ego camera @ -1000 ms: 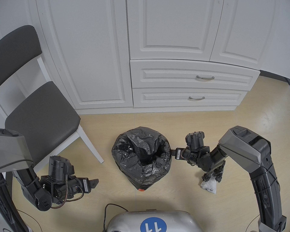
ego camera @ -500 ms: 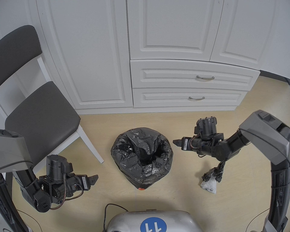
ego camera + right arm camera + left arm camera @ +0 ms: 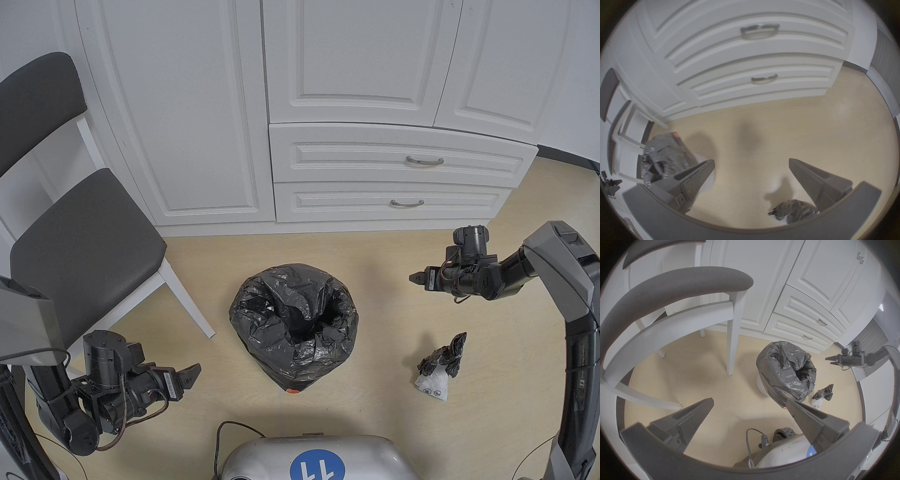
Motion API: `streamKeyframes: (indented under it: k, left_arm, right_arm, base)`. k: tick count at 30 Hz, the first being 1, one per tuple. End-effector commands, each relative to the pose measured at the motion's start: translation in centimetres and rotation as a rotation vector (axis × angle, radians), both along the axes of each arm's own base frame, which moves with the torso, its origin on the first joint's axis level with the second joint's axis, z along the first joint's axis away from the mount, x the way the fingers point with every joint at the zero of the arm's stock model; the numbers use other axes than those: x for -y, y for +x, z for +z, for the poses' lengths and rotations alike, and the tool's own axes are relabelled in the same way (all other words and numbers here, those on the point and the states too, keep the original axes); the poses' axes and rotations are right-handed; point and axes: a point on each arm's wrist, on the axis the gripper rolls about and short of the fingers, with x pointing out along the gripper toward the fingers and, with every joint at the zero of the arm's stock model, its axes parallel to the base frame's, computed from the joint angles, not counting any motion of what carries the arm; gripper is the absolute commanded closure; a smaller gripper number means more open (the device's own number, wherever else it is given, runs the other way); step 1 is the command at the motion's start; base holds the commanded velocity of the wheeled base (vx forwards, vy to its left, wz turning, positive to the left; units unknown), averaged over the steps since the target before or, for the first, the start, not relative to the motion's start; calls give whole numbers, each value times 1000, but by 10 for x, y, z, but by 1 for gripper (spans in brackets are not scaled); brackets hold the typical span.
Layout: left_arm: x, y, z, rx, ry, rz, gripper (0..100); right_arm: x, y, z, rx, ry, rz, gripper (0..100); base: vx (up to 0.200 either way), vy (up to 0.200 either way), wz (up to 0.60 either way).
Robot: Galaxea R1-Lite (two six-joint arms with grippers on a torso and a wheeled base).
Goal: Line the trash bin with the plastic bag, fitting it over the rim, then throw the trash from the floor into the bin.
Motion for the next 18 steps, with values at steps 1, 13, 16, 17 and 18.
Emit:
streamKeyframes:
  k: [1, 13, 16, 17, 18]
  left_arm:
    - [-2, -17, 2, 23, -10, -18, 0]
    - [-1, -17, 1, 14, -55, 13, 0]
    - [-2, -17, 3, 26, -57, 13, 0]
    - [-2, -17, 4, 29, -57, 12, 0]
    - [-2, -17, 6, 40, -59, 11, 0]
  right_arm:
    - [82, 52, -115, -235, -35, -129, 0]
    - [91, 41, -151, -484, -106, -78, 0]
    - [92, 40, -149, -500, -102, -82, 0]
    - [92, 40, -149, -501, -101, -83, 0]
    - [92, 40, -148, -500, -100, -85, 0]
  base:
    - [0, 0, 0]
    - [0, 0, 0]
    - [0, 0, 0]
    - [0, 0, 0]
    - [0, 0, 0]
